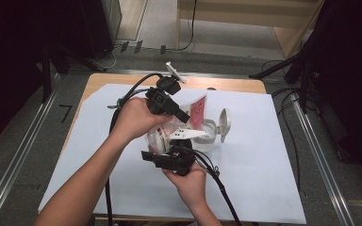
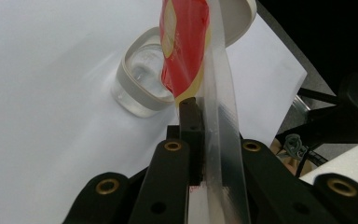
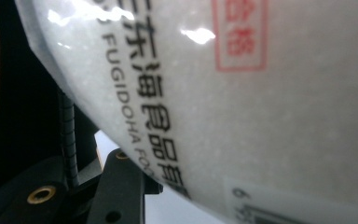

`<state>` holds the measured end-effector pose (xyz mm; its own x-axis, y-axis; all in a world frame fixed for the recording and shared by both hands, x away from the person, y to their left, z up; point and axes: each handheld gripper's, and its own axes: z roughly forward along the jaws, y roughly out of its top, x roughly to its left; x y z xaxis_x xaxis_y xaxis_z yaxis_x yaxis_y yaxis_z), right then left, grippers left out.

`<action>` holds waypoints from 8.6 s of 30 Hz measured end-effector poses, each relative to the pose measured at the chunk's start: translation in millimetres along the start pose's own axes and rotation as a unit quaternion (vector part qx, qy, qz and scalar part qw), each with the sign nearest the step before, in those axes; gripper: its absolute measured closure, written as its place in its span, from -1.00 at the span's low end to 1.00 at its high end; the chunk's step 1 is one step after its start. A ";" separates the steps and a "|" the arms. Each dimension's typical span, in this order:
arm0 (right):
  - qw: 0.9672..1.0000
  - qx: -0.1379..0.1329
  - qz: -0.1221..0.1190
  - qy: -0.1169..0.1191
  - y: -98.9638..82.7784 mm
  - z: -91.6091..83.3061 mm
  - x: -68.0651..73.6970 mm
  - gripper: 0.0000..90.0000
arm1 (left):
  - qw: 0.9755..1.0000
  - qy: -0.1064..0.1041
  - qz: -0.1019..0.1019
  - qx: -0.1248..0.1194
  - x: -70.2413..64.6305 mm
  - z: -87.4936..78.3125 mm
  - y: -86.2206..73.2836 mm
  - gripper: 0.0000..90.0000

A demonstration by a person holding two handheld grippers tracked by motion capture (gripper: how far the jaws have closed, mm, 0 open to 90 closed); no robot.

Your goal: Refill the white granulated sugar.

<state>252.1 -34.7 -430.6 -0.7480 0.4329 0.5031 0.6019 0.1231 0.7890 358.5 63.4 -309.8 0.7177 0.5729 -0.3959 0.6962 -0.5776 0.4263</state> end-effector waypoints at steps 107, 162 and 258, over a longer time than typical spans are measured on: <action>1.000 -0.018 0.014 -0.005 12.8 -6.3 2.4 0.37 | 1.000 0.019 0.015 -0.016 -11.4 -1.2 12.5 0.92; 1.000 -0.018 -0.015 -0.016 8.7 1.9 8.5 0.38 | 0.999 0.029 0.023 -0.019 -10.8 -5.5 2.5 0.92; 0.999 -0.030 -0.005 -0.016 9.5 -3.8 9.2 0.38 | 0.999 0.032 0.027 -0.008 -18.5 -1.2 11.3 0.93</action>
<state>249.8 -33.0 -417.1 -0.7442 0.4597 0.4847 0.5762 0.0747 0.8139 353.1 47.0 -296.8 0.7519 0.5767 -0.3195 0.6553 -0.6003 0.4586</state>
